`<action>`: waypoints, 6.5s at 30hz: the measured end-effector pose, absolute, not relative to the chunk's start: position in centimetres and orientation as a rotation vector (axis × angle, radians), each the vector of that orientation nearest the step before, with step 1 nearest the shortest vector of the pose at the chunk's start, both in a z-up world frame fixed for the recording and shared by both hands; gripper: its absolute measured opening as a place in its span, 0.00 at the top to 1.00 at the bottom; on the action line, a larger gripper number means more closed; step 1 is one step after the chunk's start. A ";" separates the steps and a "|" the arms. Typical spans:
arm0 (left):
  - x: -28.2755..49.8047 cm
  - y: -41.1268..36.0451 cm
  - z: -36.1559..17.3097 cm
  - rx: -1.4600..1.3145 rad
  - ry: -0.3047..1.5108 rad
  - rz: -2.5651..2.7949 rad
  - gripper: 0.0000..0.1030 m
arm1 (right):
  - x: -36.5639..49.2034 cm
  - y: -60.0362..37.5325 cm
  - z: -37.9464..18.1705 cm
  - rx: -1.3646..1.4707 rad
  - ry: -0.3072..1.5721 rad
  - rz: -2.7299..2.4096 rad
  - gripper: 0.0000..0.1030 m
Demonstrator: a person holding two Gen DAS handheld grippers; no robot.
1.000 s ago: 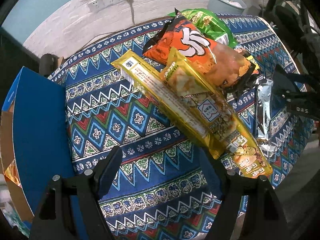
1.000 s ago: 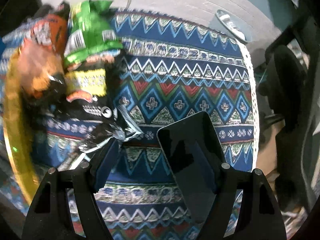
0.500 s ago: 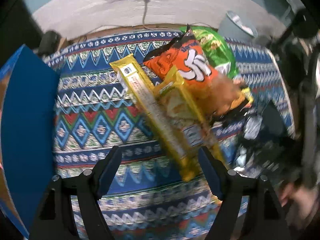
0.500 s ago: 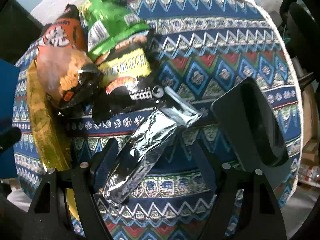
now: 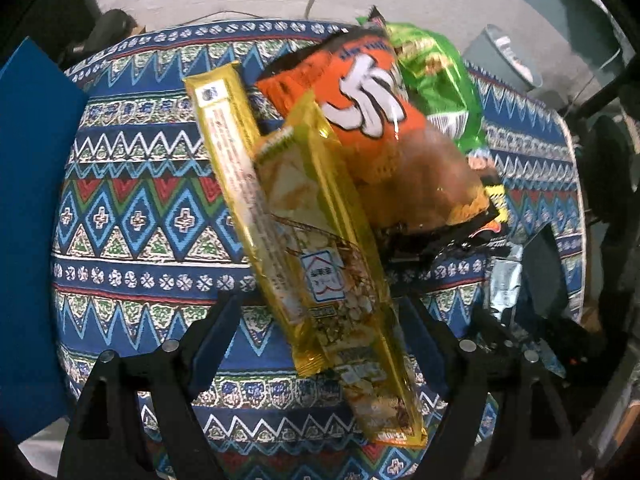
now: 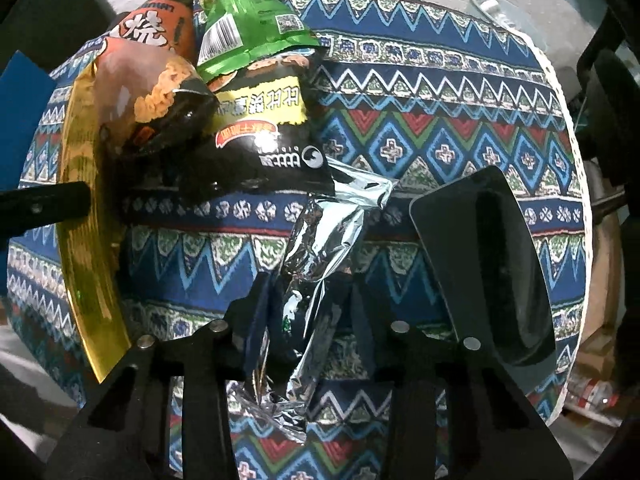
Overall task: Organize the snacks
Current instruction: 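Lower to the pile, grasp yellow stick pack with left while right grasps silver foil bag, then lift both packs and carry them over the cardboard box, then open both tools to drop the packs into the box, then move both tools back toward the remaining snack pile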
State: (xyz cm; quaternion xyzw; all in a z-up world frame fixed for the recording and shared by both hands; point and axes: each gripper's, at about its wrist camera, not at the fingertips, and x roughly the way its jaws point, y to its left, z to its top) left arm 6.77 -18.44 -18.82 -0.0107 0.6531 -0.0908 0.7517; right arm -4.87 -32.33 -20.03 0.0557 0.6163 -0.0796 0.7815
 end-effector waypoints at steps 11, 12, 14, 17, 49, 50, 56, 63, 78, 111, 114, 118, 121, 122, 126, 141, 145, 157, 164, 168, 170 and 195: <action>6.6 -21.3 -21.5 0.058 1.429 -0.245 0.23 | -4.4 -33.1 -20.8 0.099 1.307 -0.178 0.62; 6.4 -20.8 -21.4 0.053 1.424 -0.252 0.25 | -4.5 -32.9 -20.8 0.082 1.308 -0.178 0.62; 6.1 -20.2 -21.1 0.037 1.413 -0.269 0.26 | -4.1 -32.4 -20.8 0.066 1.304 -0.178 0.63; 5.8 -19.5 -20.5 0.020 1.408 -0.292 0.32 | -4.2 -32.2 -21.0 0.058 1.305 -0.175 0.68; 3.7 -12.8 -17.9 0.114 1.360 -0.349 0.72 | -4.2 -31.8 -18.3 0.032 1.288 -0.155 0.70; 3.6 -12.7 -17.7 0.125 1.353 -0.343 0.72 | -4.3 -31.9 -18.0 0.033 1.284 -0.155 0.70; 2.3 -12.2 -16.0 0.189 1.307 -0.348 0.72 | -5.6 -32.0 -16.5 0.044 1.265 -0.151 0.70; 0.7 -11.6 -13.6 0.246 1.287 -0.401 0.72 | -6.6 -30.8 -14.2 0.042 1.212 -0.130 0.70; -0.7 -9.7 -9.3 0.308 1.139 -0.377 0.72 | -5.5 -25.7 -9.9 -0.016 1.127 -0.048 0.70; 0.3 1.1 -2.7 0.251 0.932 -0.255 0.72 | 3.8 -11.4 -3.8 -0.113 1.012 0.183 0.70; 0.7 2.7 -2.4 0.229 0.927 -0.235 0.72 | 4.8 -9.9 -3.9 -0.123 1.013 0.202 0.70; 1.0 5.1 -2.3 0.203 0.919 -0.199 0.72 | 6.1 -8.1 -4.1 -0.129 1.021 0.231 0.70; 1.5 7.1 -2.3 0.175 0.915 -0.168 0.72 | 7.1 -6.7 -4.2 -0.129 1.027 0.254 0.70; 1.7 7.9 -2.4 0.164 0.915 -0.159 0.72 | 7.5 -6.1 -4.2 -0.132 1.028 0.261 0.70; 2.3 10.0 -2.7 0.143 0.915 -0.117 0.72 | 9.0 -4.0 -4.3 -0.148 1.028 0.288 0.70; 4.4 16.4 -5.8 0.055 0.984 0.013 0.72 | 13.4 2.8 -6.1 -0.166 1.068 0.374 0.70; 4.7 16.7 -6.2 0.044 0.995 0.026 0.72 | 14.3 3.8 -6.6 -0.141 1.075 0.393 0.70; 4.7 16.6 -5.4 0.050 0.984 0.041 0.46 | 13.9 4.3 -7.1 -0.155 1.083 0.401 0.44; 4.1 15.1 -4.7 0.086 0.970 0.021 0.36 | 13.3 1.9 -6.0 -0.147 1.059 0.362 0.34; 3.9 13.5 -4.4 0.100 0.976 -0.008 0.34 | 12.6 0.4 -5.7 -0.177 1.049 0.332 0.32; 3.8 12.6 -4.2 0.107 0.976 -0.025 0.34 | 12.3 -0.6 -5.5 -0.178 1.045 0.318 0.32; 4.2 0.9 -4.6 0.214 1.037 -0.191 0.23 | 7.1 -14.3 -5.1 -0.115 1.043 0.156 0.27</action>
